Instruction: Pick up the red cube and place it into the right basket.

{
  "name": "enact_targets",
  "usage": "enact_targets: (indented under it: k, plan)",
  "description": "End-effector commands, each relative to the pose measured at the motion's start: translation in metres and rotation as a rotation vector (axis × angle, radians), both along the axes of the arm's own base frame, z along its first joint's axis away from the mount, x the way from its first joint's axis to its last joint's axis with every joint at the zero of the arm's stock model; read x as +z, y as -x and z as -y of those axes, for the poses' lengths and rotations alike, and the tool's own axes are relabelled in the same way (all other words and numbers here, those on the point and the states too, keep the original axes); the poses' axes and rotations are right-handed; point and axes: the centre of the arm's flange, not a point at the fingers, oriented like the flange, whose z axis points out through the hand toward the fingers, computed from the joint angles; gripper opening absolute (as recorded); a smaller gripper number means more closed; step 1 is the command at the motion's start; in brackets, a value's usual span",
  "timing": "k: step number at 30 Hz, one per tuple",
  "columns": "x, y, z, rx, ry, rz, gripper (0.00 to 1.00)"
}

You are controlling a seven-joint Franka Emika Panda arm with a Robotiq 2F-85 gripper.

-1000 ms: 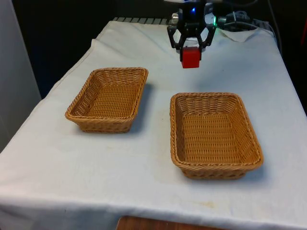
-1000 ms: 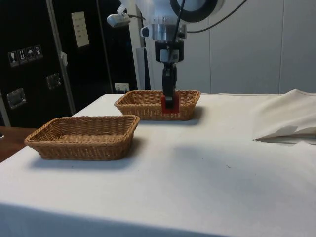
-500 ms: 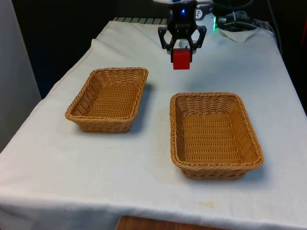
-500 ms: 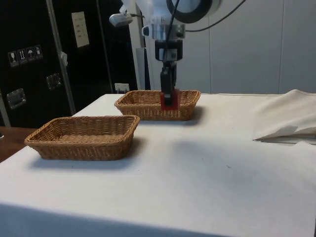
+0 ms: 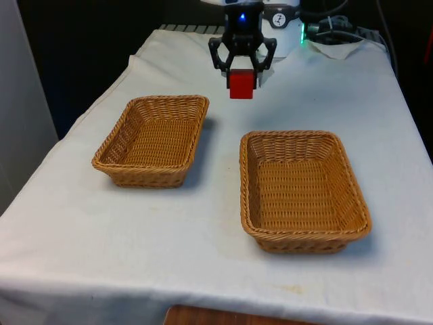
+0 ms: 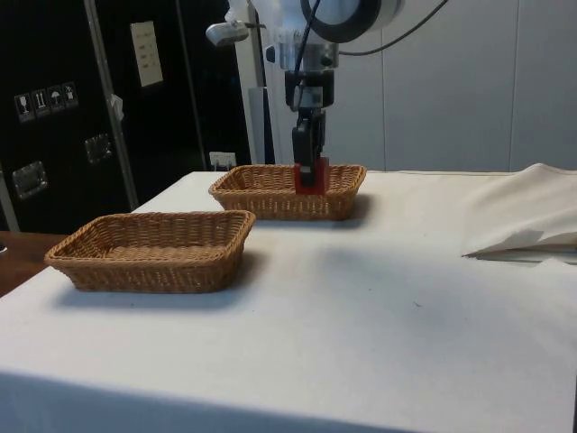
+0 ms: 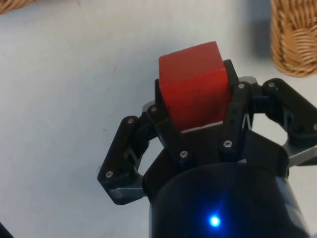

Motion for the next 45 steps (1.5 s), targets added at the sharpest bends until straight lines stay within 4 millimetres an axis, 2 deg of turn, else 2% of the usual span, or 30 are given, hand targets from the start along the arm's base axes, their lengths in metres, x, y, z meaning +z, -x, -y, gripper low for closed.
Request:
enact_targets:
  k: [1,9,10,17,31,42,45]
  plan:
    - [0.0,-0.001,0.004,-0.007,-0.001,-0.005,0.03]
    - [0.001,-0.006,0.023,-0.032,0.005,-0.003,0.03]
    - [0.001,-0.005,0.02,-0.031,0.013,0.003,0.03]
    - [0.002,-0.012,0.043,-0.05,0.002,-0.001,0.03]
    - [0.004,-0.013,0.075,-0.076,-0.009,0.004,0.03]
    - [0.006,-0.023,0.101,-0.1,0.01,0.007,0.03]
    - [0.003,-0.031,0.109,-0.106,0.021,0.007,0.03]
